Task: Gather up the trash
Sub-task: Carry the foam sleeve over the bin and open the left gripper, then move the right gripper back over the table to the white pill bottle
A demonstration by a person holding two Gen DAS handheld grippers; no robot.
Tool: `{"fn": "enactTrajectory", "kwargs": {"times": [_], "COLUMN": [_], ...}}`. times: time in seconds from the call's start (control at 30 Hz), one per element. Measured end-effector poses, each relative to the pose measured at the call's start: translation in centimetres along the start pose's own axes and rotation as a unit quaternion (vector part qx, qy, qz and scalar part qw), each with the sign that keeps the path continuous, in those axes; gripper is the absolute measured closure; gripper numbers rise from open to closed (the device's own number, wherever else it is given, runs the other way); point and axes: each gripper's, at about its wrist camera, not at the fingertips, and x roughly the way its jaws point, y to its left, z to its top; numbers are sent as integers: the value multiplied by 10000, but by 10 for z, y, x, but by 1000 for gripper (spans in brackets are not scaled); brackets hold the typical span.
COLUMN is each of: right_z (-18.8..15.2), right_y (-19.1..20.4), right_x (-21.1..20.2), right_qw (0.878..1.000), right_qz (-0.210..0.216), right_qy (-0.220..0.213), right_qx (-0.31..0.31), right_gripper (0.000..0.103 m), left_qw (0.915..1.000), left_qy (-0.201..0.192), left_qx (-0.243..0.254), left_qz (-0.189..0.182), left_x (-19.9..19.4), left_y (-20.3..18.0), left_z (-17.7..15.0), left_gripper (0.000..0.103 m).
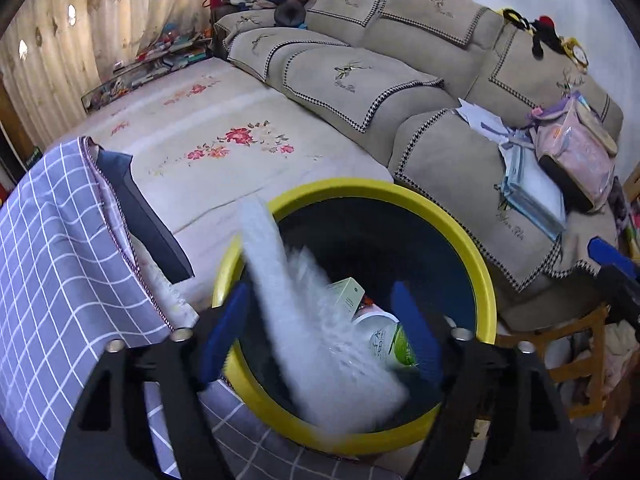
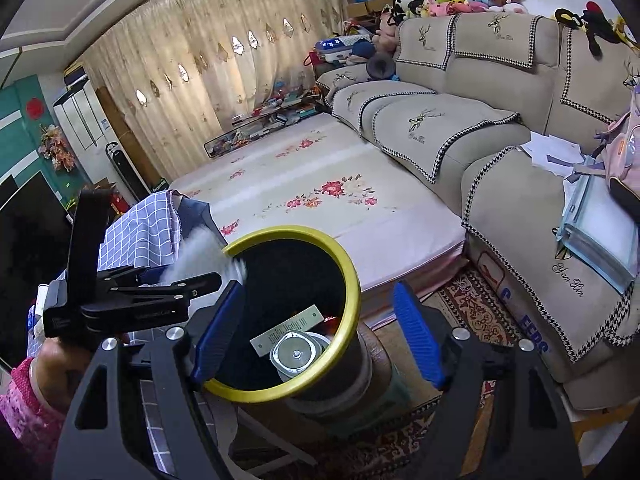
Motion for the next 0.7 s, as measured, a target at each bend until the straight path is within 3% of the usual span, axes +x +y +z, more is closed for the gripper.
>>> {"fn": "enactTrajectory", "kwargs": {"times": [0.13, 0.4, 0.53, 0.7], "right_z": [0, -2, -4, -10], "right_y": [5, 18, 26, 57], "right_x": [1, -3, 1, 13], "right_qw": [10000, 9996, 9994, 9983], "right_qz": [30, -158, -186, 93], "right_qy": [14, -34, 47, 226], "right_qx": [-41, -211, -296, -536], "right_gripper": [30, 29, 29, 29], "left_qw": [9998, 9960, 9917, 9797], "left_qy": [-168, -740, -1047, -1372], "left_qx": [-52, -416, -742, -1354], "left_qz": [-124, -262, 1, 556], "left_x": [-16, -85, -135, -204], "left_y": [4, 24, 56, 111], "left_z": [-7, -32, -69, -135], "left_gripper": [13, 13, 12, 11]}}
